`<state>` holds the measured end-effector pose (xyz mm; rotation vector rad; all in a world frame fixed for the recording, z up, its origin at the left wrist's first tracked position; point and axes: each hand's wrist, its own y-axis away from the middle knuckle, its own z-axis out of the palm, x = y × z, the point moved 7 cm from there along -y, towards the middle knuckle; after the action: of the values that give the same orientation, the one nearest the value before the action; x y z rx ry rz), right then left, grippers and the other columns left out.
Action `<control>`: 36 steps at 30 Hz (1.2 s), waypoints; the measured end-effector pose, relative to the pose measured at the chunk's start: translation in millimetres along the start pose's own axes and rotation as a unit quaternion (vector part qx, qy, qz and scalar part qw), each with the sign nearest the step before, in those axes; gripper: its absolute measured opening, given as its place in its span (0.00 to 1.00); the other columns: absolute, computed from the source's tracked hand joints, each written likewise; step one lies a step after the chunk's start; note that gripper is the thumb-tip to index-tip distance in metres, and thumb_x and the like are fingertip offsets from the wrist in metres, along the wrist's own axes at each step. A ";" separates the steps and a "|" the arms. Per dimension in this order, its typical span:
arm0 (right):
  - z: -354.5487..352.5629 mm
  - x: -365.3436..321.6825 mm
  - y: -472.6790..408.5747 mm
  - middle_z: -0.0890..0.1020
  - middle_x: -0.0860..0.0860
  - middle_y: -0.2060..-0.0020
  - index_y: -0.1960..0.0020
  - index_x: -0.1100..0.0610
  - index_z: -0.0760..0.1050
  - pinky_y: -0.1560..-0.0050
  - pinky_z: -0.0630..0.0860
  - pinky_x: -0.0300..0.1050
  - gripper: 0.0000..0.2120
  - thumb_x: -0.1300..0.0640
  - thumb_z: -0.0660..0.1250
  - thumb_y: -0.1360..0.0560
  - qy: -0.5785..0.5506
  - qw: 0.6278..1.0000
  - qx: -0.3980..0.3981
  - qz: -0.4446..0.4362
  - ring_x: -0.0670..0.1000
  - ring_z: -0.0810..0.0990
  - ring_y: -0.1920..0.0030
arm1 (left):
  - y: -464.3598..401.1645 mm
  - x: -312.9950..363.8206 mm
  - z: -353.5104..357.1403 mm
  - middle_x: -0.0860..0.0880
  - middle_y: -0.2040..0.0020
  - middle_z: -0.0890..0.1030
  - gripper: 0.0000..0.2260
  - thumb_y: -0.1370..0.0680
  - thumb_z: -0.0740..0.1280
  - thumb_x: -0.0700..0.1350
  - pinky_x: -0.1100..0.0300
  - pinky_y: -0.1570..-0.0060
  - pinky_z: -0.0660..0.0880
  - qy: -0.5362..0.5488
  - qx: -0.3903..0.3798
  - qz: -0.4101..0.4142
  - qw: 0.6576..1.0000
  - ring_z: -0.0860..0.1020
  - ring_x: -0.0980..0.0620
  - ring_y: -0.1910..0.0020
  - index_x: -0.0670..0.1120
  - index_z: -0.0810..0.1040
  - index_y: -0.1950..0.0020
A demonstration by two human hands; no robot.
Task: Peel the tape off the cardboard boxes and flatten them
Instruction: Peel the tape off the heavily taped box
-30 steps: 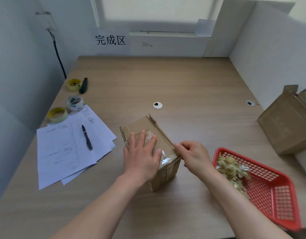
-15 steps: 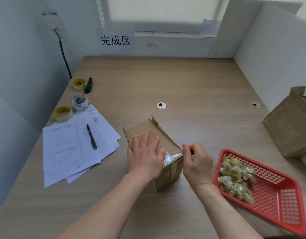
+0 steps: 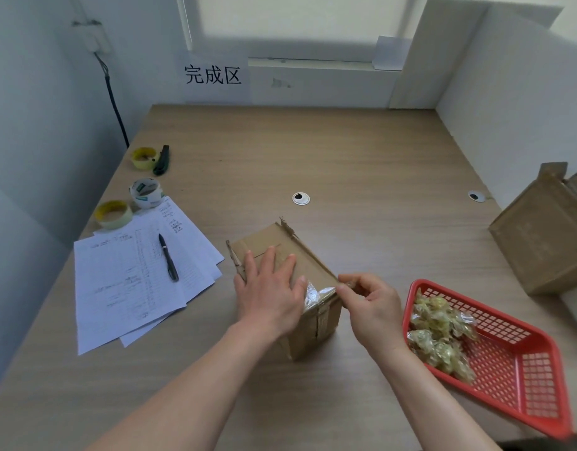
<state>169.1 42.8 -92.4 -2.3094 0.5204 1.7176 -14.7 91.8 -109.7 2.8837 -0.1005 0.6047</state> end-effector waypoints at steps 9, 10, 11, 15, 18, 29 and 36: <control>3.5 -26.5 46.0 0.80 0.51 0.47 0.68 0.53 0.73 0.46 0.73 0.37 0.16 0.68 0.73 0.27 0.102 0.979 0.023 -0.173 0.44 0.79 0.41 | 0.2 2.5 -0.8 0.53 0.19 0.50 0.24 0.19 0.51 0.61 0.40 0.25 0.46 -0.001 0.003 -0.018 1.000 0.41 0.42 0.20 0.60 0.59 0.22; 3.7 -24.2 48.6 0.80 0.50 0.45 0.69 0.50 0.70 0.43 0.72 0.38 0.19 0.68 0.73 0.27 0.090 0.982 0.020 -0.167 0.43 0.77 0.39 | 0.5 3.1 -1.0 0.53 0.19 0.50 0.24 0.18 0.51 0.61 0.40 0.25 0.46 -0.002 0.002 -0.016 1.000 0.41 0.41 0.20 0.60 0.59 0.22; 2.3 -22.4 48.6 0.80 0.50 0.44 0.70 0.50 0.69 0.42 0.72 0.38 0.21 0.69 0.73 0.28 0.079 0.984 0.017 -0.162 0.43 0.77 0.38 | 1.3 3.7 -1.7 0.53 0.19 0.50 0.24 0.18 0.51 0.60 0.40 0.25 0.46 -0.003 0.003 -0.012 1.000 0.41 0.41 0.20 0.60 0.59 0.22; -13.2 -17.3 33.0 0.83 0.49 0.50 0.73 0.56 0.70 0.46 0.75 0.38 0.19 0.66 0.75 0.30 0.067 0.987 0.033 -0.139 0.44 0.82 0.46 | -0.7 11.6 -6.2 0.54 0.18 0.49 0.22 0.17 0.53 0.56 0.43 0.23 0.46 0.039 -0.013 0.038 0.998 0.40 0.45 0.20 0.60 0.60 0.22; -30.5 -23.9 19.2 0.83 0.49 0.53 0.70 0.57 0.69 0.51 0.77 0.43 0.17 0.67 0.75 0.32 0.118 0.978 0.073 -0.156 0.48 0.82 0.48 | -1.7 17.8 -12.6 0.54 0.18 0.49 0.23 0.17 0.58 0.51 0.52 0.24 0.46 0.107 -0.038 0.108 0.988 0.40 0.49 0.20 0.56 0.63 0.21; -28.8 -38.1 19.1 0.83 0.51 0.45 0.46 0.56 0.84 0.43 0.69 0.37 0.11 0.58 0.70 0.27 0.269 0.925 -0.044 -0.266 0.53 0.79 0.44 | -1.1 14.4 4.7 0.54 0.18 0.45 0.23 0.16 0.51 0.55 0.45 0.25 0.48 -0.012 -0.055 0.129 0.990 0.37 0.47 0.20 0.60 0.55 0.20; -29.1 -37.9 15.9 0.82 0.54 0.45 0.55 0.60 0.84 0.42 0.69 0.43 0.04 0.65 0.75 0.29 0.323 0.913 -0.110 -0.224 0.56 0.78 0.42 | -3.3 18.1 12.9 0.54 0.18 0.44 0.23 0.16 0.49 0.55 0.43 0.24 0.47 -0.022 -0.055 0.134 0.989 0.36 0.47 0.21 0.59 0.52 0.20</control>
<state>178.5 23.0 -47.1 -2.8512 -0.1286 0.8176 7.2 92.0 -114.5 2.7975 -0.5186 0.5601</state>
